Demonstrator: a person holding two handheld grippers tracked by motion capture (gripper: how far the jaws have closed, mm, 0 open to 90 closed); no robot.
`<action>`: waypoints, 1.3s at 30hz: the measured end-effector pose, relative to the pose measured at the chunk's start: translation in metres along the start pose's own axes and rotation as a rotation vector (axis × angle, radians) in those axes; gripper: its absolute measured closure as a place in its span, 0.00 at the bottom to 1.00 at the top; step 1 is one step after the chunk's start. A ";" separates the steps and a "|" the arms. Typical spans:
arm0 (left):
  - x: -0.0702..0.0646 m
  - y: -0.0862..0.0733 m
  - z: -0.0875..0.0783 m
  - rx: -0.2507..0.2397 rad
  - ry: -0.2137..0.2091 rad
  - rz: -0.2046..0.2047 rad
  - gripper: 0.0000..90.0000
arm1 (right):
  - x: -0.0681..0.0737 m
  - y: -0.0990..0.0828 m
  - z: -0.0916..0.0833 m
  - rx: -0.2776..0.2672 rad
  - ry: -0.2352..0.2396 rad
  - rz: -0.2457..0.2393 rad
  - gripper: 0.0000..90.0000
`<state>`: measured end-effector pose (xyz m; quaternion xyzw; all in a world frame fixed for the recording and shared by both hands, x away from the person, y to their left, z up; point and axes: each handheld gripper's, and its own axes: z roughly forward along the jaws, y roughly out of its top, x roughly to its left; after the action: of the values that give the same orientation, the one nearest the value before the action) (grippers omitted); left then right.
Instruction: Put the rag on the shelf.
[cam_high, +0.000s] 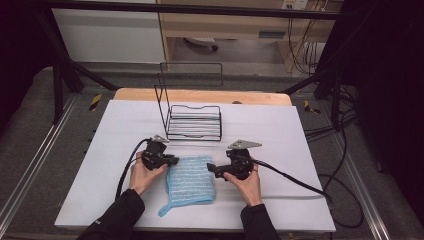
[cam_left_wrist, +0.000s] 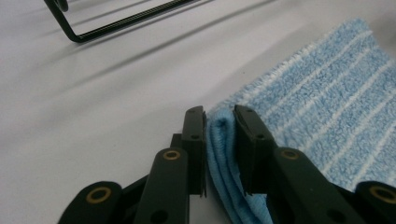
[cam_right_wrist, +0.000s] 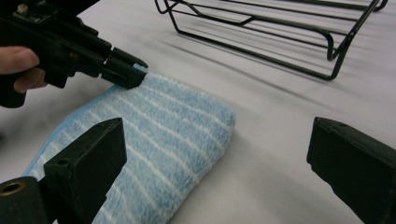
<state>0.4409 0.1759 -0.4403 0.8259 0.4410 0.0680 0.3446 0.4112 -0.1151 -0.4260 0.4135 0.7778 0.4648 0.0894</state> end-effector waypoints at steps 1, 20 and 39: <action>0.000 0.000 0.000 -0.003 0.002 -0.002 0.84 | 0.000 0.002 0.002 0.005 0.000 0.000 0.05; 0.000 -0.004 0.001 -0.020 0.000 0.019 0.84 | -0.012 0.001 0.043 0.103 -0.025 0.036 0.51; 0.001 -0.004 0.000 -0.025 -0.014 0.016 0.86 | -0.013 0.000 0.047 0.163 0.066 0.130 0.89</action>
<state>0.4391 0.1782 -0.4426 0.8254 0.4311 0.0704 0.3577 0.4439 -0.0940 -0.4549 0.4535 0.7871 0.4182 -0.0008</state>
